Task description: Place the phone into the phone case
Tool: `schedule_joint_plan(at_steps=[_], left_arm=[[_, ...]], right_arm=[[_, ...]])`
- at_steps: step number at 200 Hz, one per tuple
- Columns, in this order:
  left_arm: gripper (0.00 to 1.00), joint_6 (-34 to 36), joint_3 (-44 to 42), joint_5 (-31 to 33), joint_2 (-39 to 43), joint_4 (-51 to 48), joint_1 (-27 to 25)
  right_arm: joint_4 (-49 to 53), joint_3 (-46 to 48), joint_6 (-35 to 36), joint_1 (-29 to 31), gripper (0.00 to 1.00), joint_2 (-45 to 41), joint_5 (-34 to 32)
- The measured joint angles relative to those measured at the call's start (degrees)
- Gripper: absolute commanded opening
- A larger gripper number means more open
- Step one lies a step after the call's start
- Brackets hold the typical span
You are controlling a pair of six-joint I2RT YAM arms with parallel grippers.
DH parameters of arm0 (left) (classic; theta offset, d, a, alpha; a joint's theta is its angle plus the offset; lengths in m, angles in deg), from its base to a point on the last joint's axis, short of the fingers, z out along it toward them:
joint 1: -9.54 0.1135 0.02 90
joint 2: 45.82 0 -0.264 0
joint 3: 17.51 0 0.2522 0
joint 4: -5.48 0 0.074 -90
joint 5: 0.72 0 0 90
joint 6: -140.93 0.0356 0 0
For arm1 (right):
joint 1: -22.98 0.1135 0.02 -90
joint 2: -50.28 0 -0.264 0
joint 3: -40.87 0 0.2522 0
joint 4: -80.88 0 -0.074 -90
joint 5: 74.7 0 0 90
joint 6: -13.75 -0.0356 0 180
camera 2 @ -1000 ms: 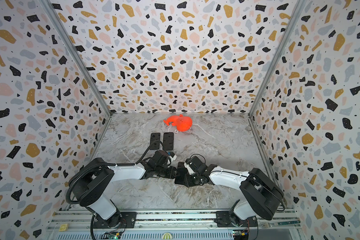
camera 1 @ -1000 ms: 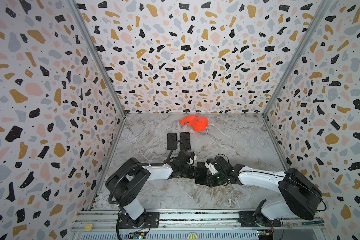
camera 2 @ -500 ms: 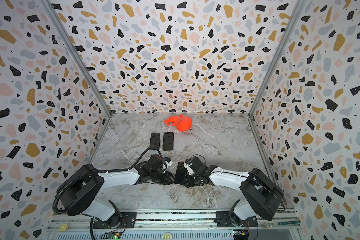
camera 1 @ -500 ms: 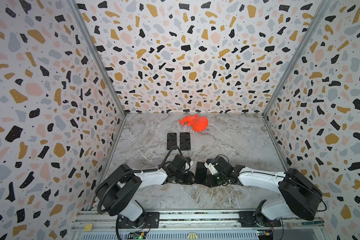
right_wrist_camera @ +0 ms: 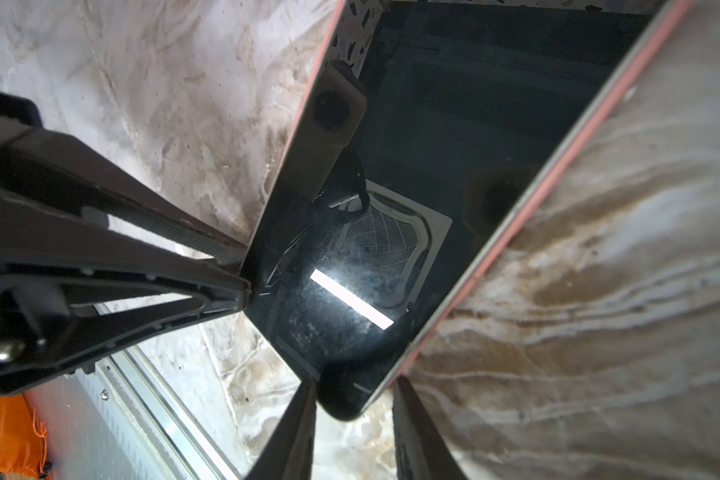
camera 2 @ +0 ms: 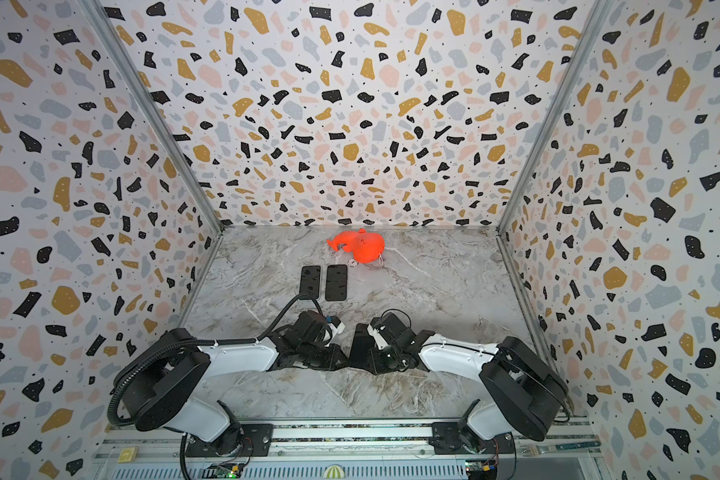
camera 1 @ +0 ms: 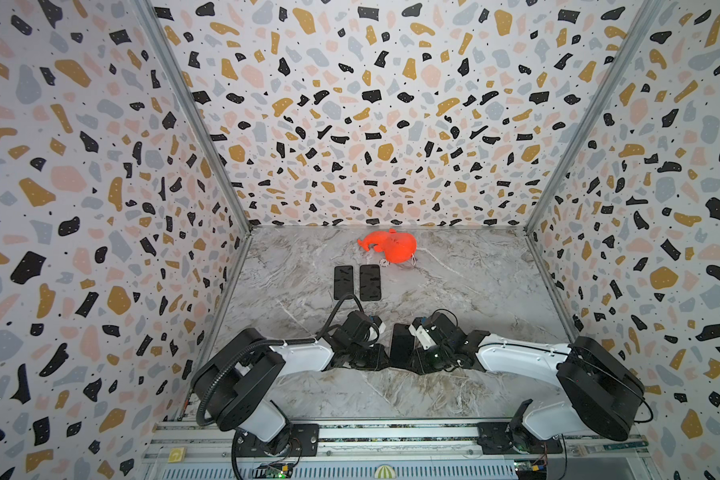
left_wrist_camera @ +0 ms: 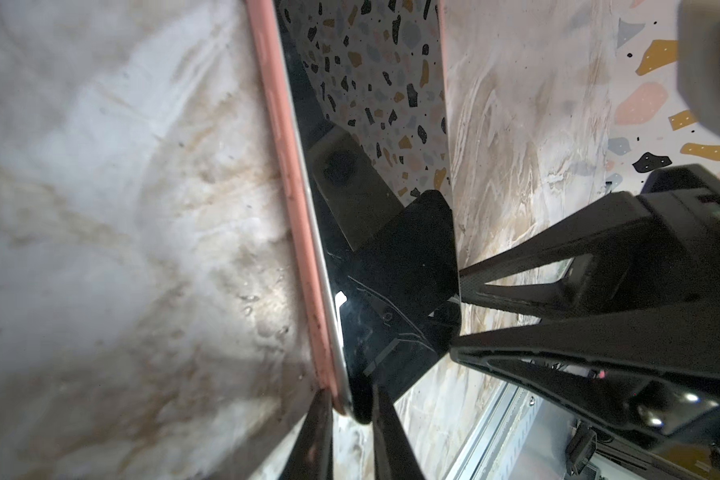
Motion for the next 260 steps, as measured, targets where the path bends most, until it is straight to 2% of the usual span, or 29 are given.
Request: schedule_joint_plan(at_steps=[54,122,165,193,238,260], left_arm=[[0.15,-0.1,-1.5,-1.5,-0.7,3.9,0.6],[0.06,0.0,-2.4,-2.3,-2.7,7.1,1.0],[0.06,0.0,-2.8,-2.3,-3.0,7.7,1.0],[0.14,0.5,-2.8,-1.9,-2.1,7.3,1.0],[0.37,1.8,-1.9,0.5,0.5,3.0,0.8],[0.39,1.8,-1.9,0.9,1.7,1.4,0.8]], right_arm=[[0.1,0.0,-0.4,0.0,0.33,0.1,-0.1],[-0.2,0.0,-1.1,-0.2,0.33,1.1,0.2],[-0.2,0.0,-1.3,-0.2,0.33,1.1,0.4],[0.0,-0.1,-1.3,-0.2,0.33,1.1,0.3],[2.5,-1.7,-1.8,0.0,0.31,0.3,-2.2],[3.7,-3.3,-3.2,0.0,0.29,0.1,-4.2]])
